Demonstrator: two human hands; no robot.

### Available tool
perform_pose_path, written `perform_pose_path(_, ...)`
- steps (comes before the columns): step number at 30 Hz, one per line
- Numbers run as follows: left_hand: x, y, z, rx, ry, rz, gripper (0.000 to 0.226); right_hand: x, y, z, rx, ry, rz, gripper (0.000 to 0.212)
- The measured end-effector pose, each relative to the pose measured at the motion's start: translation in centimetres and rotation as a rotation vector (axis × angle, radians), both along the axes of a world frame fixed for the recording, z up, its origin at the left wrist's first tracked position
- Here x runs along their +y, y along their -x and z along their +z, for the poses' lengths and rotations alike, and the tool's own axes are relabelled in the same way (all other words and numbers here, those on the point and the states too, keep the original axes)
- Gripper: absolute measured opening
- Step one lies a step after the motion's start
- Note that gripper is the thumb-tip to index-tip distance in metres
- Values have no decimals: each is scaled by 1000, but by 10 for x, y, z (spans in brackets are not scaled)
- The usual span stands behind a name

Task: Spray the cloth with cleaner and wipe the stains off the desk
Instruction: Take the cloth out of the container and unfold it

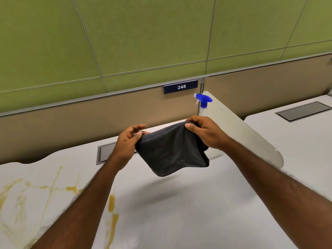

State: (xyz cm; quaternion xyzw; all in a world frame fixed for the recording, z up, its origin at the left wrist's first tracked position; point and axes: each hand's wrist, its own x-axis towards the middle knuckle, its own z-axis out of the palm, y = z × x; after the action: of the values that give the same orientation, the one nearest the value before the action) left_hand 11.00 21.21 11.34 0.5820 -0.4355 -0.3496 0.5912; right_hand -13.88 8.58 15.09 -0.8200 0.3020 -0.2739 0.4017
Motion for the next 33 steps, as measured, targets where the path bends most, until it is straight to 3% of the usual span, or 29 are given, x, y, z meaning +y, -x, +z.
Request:
perform_pose_path(5,-3,11,12,-341,-108,-145,22,4,-12,15,105,68,111,13)
perform_pose_path(9,-17,31,33,-403,-151,-338,35,7,-25,23,186,86,184,16)
perform_pose_path(13,-36,45,47,-465,-174,-479,21,6,-30,28,140,71,247,19)
perform_pose_path(18,-53,51,52,-565,-236,-401,34,-6,-27,27,35,-2,140,35)
perform_pose_path(25,-61,54,46,-506,-278,-335,28,-16,-25,12,-48,7,81,38)
perform_pose_path(28,-64,52,41,-469,-286,-292,38,-20,-23,4,-103,17,79,35)
perform_pose_path(33,-59,45,24,-208,-204,-189,30,-45,0,-12,-230,57,-190,34)
